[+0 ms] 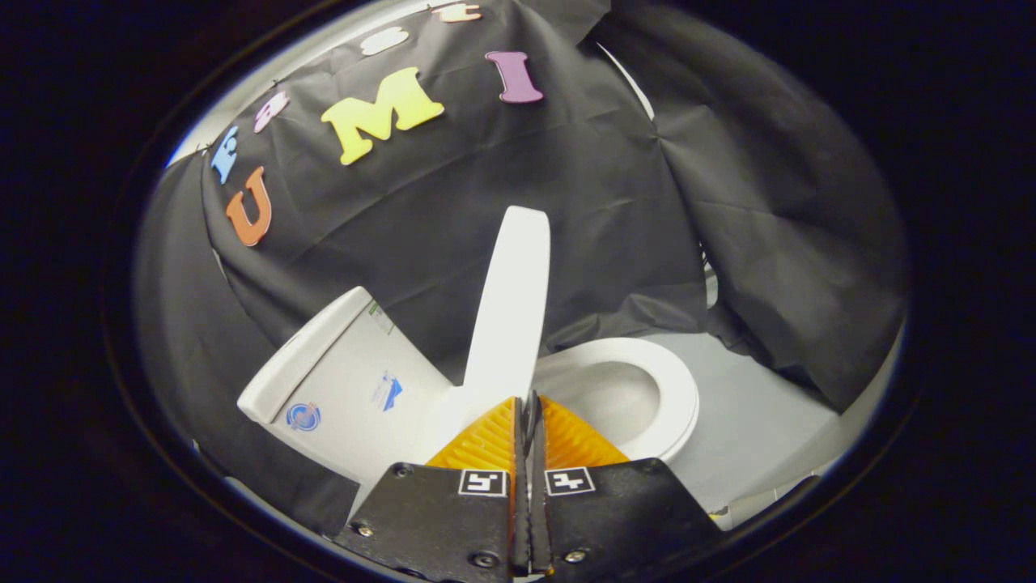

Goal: Open the toilet lid.

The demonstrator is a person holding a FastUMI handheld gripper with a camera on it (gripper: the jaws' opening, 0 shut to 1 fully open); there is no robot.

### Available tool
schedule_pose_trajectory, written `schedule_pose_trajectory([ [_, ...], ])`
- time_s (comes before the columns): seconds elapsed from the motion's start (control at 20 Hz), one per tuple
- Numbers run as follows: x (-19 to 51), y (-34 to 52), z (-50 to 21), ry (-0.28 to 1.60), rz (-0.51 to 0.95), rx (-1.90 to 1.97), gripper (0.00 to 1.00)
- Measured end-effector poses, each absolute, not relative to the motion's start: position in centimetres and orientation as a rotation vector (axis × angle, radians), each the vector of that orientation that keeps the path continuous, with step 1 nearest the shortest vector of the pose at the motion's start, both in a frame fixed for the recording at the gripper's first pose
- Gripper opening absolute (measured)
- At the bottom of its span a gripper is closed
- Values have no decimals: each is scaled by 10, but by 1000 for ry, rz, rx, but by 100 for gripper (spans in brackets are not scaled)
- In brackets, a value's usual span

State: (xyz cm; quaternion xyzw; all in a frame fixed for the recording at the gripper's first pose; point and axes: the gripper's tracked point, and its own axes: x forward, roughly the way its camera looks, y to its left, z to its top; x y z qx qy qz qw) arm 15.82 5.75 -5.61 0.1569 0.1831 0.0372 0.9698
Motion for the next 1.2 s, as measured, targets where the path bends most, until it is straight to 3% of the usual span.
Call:
schedule_pose_trajectory([
  [1.2,149,162,-29,281,67,38,7],
])
